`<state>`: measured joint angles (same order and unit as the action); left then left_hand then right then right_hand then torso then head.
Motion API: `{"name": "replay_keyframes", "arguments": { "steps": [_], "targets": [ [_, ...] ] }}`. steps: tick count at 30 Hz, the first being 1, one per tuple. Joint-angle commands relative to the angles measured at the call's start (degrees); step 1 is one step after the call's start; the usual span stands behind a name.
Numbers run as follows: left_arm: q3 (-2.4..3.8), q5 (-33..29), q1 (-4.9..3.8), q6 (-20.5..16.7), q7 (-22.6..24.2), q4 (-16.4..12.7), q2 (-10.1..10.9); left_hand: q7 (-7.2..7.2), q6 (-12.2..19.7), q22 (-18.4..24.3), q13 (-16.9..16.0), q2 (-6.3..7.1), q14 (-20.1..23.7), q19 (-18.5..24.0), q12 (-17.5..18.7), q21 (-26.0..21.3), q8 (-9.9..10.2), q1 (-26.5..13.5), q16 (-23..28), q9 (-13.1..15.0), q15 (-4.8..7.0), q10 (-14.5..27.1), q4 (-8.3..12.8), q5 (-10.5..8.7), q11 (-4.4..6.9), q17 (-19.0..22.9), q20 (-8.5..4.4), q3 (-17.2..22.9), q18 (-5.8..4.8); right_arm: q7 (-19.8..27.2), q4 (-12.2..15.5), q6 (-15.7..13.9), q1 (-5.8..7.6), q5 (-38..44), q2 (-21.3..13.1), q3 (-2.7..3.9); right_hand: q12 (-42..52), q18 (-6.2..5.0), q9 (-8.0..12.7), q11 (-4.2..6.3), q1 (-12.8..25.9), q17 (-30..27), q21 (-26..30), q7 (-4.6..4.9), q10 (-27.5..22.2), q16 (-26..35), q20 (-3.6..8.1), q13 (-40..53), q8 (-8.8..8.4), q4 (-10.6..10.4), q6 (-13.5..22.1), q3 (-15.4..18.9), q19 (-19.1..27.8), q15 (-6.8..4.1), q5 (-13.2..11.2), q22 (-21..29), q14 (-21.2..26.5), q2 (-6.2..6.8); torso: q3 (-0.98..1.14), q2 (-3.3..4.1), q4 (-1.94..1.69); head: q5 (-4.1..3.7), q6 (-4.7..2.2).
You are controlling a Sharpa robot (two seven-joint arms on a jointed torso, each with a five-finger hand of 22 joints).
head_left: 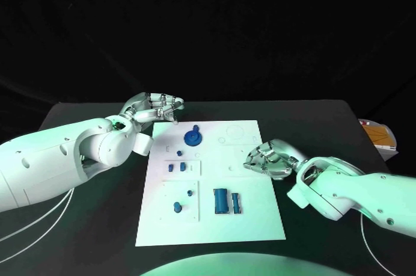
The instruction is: Assemble the parts on the task board
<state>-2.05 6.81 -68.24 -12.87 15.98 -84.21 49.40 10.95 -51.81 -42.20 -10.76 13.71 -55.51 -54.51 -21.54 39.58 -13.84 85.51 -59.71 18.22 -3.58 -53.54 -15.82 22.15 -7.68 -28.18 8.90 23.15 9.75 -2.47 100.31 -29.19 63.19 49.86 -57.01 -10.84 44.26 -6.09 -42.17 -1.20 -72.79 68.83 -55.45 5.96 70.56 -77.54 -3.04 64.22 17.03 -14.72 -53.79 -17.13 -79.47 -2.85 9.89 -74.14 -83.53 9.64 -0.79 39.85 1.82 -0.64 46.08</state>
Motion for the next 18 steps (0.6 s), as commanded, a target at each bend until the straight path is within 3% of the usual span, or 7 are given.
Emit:
{"name": "replay_keyframes", "arguments": {
  "steps": [1,3,4,7,10,14,18],
  "targets": [
    [-0.06,-3.51,0.03,0.95,2.88,0.78,-0.4,-0.18,0.21,3.01,-0.05,-0.27,2.17,1.88,-0.93,-4.61,-0.56,-0.82,6.43,0.28,-0.23,-0.52,-0.42,0.02,0.03,3.15,0.35,0.03,0.73,16.51,-4.87,0.55,1.07,-20.37,1.58,0.19,-11.1,-3.49,0.62,-1.33,-2.31,-13.14,21.99,0.88,-7.06,10.81,-0.87,-7.26,-1.32,0.61,2.19,-0.92,7.67,0.95,-0.3,9.05,5.61,-0.07,-0.14,-0.35,0.08,-0.25,-2.57],
    [-0.12,-4.46,0.06,0.91,3.72,1.58,-0.75,-0.47,0.04,6.46,0.17,-0.37,3.43,3.23,-1.25,-9.47,-1.01,-1.32,12.6,0.56,-0.67,-1.76,-0.49,-0.06,0.19,5.9,1.04,0.13,0.66,19.02,-8.47,1.67,1.6,-24.88,3.0,0.39,-12.92,-4.23,1.17,-1.61,-3.05,-17.93,28.33,1.59,-8.04,15.6,-1.41,-9.37,-1.81,0.49,2.61,-1.56,9.73,1.5,-0.55,12.83,8.0,-0.28,-0.23,-0.6,0.17,-0.32,-3.62],
    [-0.14,-4.99,0.1,0.85,4.24,2.1,-1.01,-0.47,0.04,8.24,0.55,-0.39,3.55,4.03,-0.84,-11.96,-1.2,-1.63,15.62,0.7,-0.94,-2.22,-0.5,-0.09,0.13,7.08,1.43,0.37,0.64,20.23,-10.49,2.35,1.82,-27.3,3.86,0.54,-18.37,-4.09,2.06,-2.75,-5.15,-28.5,33.1,2.44,-11.82,27.43,-2.44,-14.27,-2.75,0.68,3.73,-3.78,13.1,2.69,-1.58,16.44,15.89,-0.48,-0.26,-0.75,0.22,-0.31,-4.23],
    [-0.18,-6.19,0.27,0.84,5.8,3.92,-2.08,-0.38,0.83,17.09,3.73,-0.08,2.84,4.45,4.22,-22.84,-1.61,-3.29,28.03,1.18,-2.25,-4.63,-0.83,-0.32,-0.62,10.58,4.07,1.25,1.05,22.58,-15.89,4.17,2.19,-32.28,6.36,0.99,-28.0,-4.24,4.91,-4.37,-7.09,-33.33,41.51,3.52,-12.02,37.96,-4.38,-27.19,-5.0,0.68,4.18,-7.79,15.57,4.58,-2.48,24.98,20.37,0.46,-0.22,-1.03,0.16,-0.32,-5.64],
    [-0.18,-7.44,0.97,0.43,7.74,6.41,-3.74,-0.94,2.68,25.04,6.61,-0.37,5.93,5.18,10.03,-31.88,-0.3,-5.42,38.05,0.13,-4.45,-3.85,-0.75,-0.17,-2.43,12.43,6.5,-2.1,0.93,24.02,-21.87,6.3,2.37,-36.21,9.32,1.42,-33.78,-3.99,7.34,-6.01,-9.68,-39.02,48.81,4.27,-12.41,48.56,-6.28,-37.06,-6.51,3.87,3.36,-11.84,19.57,6.88,-5.41,32.72,25.33,0.72,-0.05,-1.57,-0.11,-0.44,-6.87],
    [-0.16,-8.68,1.74,-1.73,9.58,9.09,-5.52,-0.97,4.46,30.15,7.15,-1.6,10.5,7.56,14.67,-36.12,1.51,-4.55,45.37,-1.62,-5.9,-0.27,-0.64,-0.07,-2.39,14.7,7.59,-5.51,0.36,25.76,-28.22,8.84,2.39,-40.59,12.77,1.93,-37.02,-4.5,9.9,-7.04,-7.78,-44.87,51.83,4.49,-11.37,57.96,-8.93,-46.57,-8.03,6.71,2.39,-13.97,22.46,8.85,-5.77,42.51,27.16,0.87,0.21,-1.99,-0.26,-0.59,-8.4],
    [-0.16,-9.15,2.23,-3.85,10.59,10.83,-6.54,-1.15,5.32,33.54,7.18,-2.89,12.24,9.43,17.55,-36.09,2.95,-3.15,49.35,-3.24,-5.99,1.7,-0.63,0.07,-1.64,16.82,7.76,-8.92,-0.32,26.87,-31.65,10.78,2.36,-42.41,14.89,2.27,-38.64,-4.49,11.39,-7.19,-5.76,-47.52,51.95,4.6,-10.22,61.34,-9.47,-51.42,-8.98,7.63,1.87,-13.87,22.31,9.18,-5.73,48.08,26.24,0.9,0.46,-2.09,-0.45,-0.43,-9.66]
  ]
}}
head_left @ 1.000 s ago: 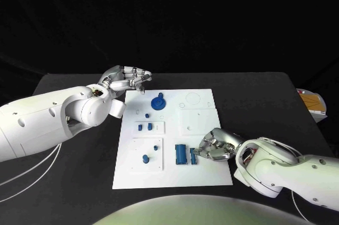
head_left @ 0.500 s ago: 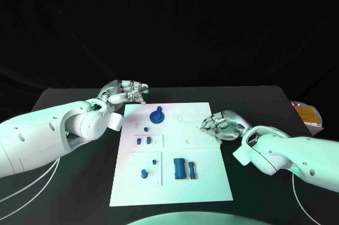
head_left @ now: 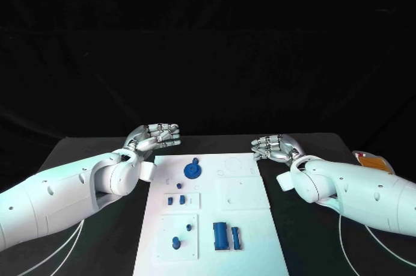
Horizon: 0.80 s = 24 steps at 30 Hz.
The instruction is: Assemble the parts on the task board
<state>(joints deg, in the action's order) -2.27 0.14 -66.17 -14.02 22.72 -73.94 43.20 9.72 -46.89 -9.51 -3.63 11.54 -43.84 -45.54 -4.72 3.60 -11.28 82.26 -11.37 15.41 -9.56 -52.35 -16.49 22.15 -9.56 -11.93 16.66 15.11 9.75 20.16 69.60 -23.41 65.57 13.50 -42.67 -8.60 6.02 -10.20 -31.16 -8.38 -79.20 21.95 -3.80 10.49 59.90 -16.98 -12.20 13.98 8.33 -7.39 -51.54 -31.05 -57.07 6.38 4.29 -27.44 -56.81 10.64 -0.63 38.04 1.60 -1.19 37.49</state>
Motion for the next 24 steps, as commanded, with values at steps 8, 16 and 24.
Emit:
{"name": "replay_keyframes", "arguments": {
  "steps": [8,16,24],
  "targets": [
    [0.14,-0.57,0.61,-2.59,1.22,-0.07,-0.33,-9.72,46.89,9.51,3.63,-11.54,43.84,45.54,4.72,-3.6,11.28,-33.4,11.37,-15.41,9.56,52.35,16.49,-22.15,9.56,11.93,-16.66,-15.11,-9.75,1.76,0.26,-0.44,-0.41,-2.97,0.73,0.78,-6.02,10.2,31.16,8.38,32.83,-21.95,3.8,-10.49,-59.9,16.98,12.2,-13.98,-8.33,7.39,51.54,31.05,57.07,-6.38,-4.29,27.44,56.81,-10.64,0.24,-0.98,-0.3,0.25,-1.11],
    [0.86,-0.43,2.43,-11.86,3.19,-5.44,0.28,-9.72,46.89,9.51,3.63,-11.54,43.84,45.54,4.72,-3.6,11.28,-82.26,11.37,-15.41,9.56,52.35,16.49,-22.15,9.56,11.93,-16.66,-15.11,-9.75,5.37,9.46,-9.72,-2.7,-7.79,-0.53,4.36,-6.02,10.2,31.16,8.38,79.2,-21.95,3.8,-10.49,-59.9,16.98,12.2,-13.98,-8.33,7.39,51.54,31.05,57.07,-6.38,-4.29,27.44,56.81,-10.64,0.51,-5.1,-1.21,0.91,-2.51],
    [1.86,-0.23,4.96,-24.77,5.94,-12.92,1.14,-9.72,46.89,9.51,3.63,-11.54,43.84,45.54,4.72,-3.6,11.28,-82.26,11.37,-15.41,9.56,52.35,16.49,-22.15,9.56,11.93,-16.66,-15.11,-9.75,8.99,18.7,-19.03,-4.99,-12.63,-1.8,7.96,-6.02,10.2,31.16,8.38,79.2,-21.95,3.8,-10.49,-59.9,16.98,12.2,-13.98,-8.33,7.39,51.54,31.05,57.07,-6.38,-4.29,27.44,56.81,-10.64,0.63,-6.86,-1.6,1.19,-3.11]
  ]
}}
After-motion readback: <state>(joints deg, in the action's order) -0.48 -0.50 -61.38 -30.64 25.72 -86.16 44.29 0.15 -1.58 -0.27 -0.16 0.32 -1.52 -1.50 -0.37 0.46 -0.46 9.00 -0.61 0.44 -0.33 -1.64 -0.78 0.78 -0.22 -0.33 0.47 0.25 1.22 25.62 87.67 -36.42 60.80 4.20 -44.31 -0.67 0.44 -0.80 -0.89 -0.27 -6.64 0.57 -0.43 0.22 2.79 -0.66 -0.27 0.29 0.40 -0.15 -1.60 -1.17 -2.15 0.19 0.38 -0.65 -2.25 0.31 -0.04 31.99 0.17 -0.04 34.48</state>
